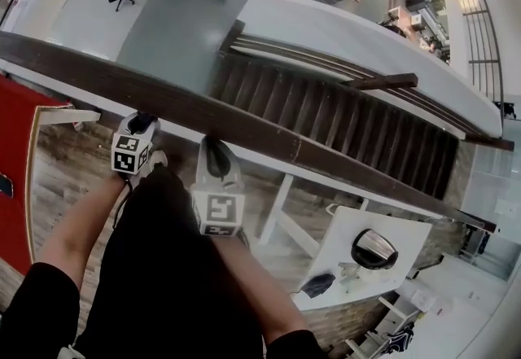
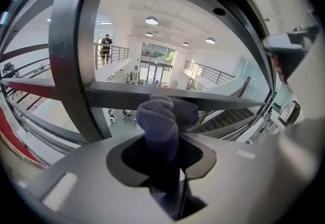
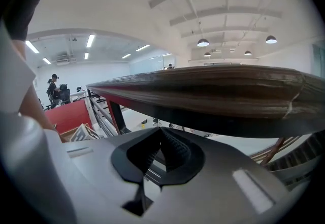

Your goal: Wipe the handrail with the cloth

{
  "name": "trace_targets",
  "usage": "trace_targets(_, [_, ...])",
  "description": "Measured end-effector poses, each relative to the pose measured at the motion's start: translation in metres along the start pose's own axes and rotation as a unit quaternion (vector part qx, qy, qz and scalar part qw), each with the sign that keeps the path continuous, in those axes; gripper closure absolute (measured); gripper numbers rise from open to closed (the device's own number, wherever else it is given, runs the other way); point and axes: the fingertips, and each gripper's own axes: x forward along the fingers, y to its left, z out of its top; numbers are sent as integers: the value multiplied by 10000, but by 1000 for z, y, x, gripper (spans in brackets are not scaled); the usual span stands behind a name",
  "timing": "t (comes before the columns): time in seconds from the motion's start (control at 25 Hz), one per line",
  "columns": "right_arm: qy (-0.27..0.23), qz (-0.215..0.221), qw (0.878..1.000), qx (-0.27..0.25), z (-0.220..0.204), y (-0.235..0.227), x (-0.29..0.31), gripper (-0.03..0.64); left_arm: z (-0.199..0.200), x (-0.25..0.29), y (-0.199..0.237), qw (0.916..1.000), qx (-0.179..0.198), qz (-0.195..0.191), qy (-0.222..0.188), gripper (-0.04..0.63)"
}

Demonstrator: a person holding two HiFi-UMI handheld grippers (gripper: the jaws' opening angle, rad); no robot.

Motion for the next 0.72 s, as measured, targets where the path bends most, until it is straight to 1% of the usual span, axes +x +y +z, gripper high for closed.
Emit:
trace_targets(0.04, [25,-23,10000,7,0,3,4,615,-4,3,5,9999,69,-24,80,482])
trace_targets(0.16, [137,-49,9999,4,-5,13,16,614,-11,11,12,9981,524,-220,234,482])
trace_targets(0.2, [175,-35,9998,-16,-8,18,19,614,-14,13,14,9974,608,-271,262,483])
trace_targets(0.24, [199,-14,9998,-40,-10,24,22,614,-16,15,18,9975,596,-269,266,482])
trace_targets(0.28, [212,7,9998,-69,-11,29,24,614,-17,18,25,9982,501,-207,264,482])
trace_targets(0.36, [223,10,9997,-128,-13,36,27,614,-19,25,45,9992,265,31,310,483])
trace_targets(0.44, [232,-48,9996,-149,-15,37,29,614,-18,32,59,9989,262,188,347,482])
trace_targets(0.6, [257,-271,9993,-52,-18,25,28,614,-17,41,60,9984,408,96,373,482])
trace_targets(0.72, [176,-390,9991,-17,-16,20,26,614,-20,50,63,9986,325,128,391,482])
